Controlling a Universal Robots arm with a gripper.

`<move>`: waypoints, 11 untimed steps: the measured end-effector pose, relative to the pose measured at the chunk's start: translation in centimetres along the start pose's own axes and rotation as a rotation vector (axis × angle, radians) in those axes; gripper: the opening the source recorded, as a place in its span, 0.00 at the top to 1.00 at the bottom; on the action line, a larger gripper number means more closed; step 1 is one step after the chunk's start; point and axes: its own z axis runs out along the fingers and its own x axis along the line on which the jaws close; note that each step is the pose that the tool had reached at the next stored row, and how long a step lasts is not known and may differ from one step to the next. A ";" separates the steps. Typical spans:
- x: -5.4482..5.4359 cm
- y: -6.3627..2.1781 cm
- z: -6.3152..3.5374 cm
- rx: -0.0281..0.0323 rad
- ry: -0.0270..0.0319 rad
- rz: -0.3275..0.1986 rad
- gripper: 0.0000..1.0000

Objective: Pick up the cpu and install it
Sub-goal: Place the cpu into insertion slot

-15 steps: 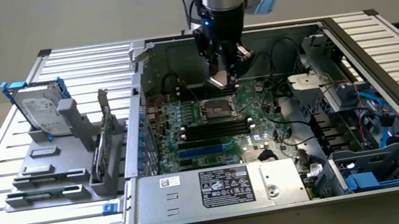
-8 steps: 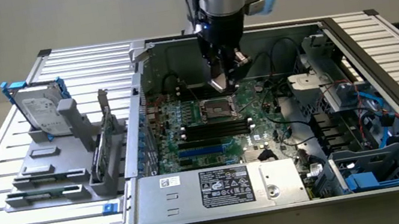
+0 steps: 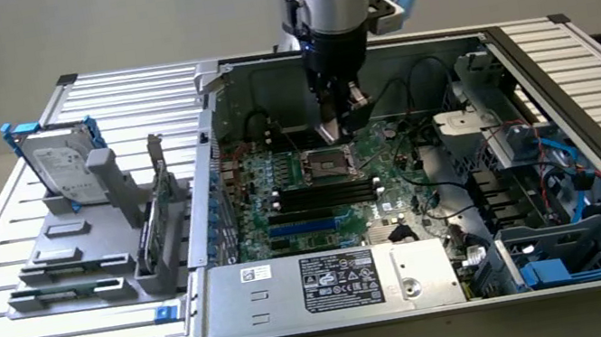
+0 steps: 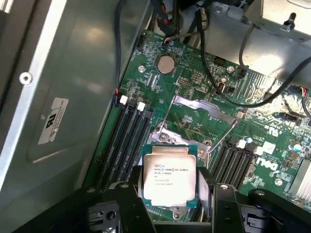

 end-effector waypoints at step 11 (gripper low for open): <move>0.2 -0.19 1.47 -0.0030 -0.0122 0.128 0.45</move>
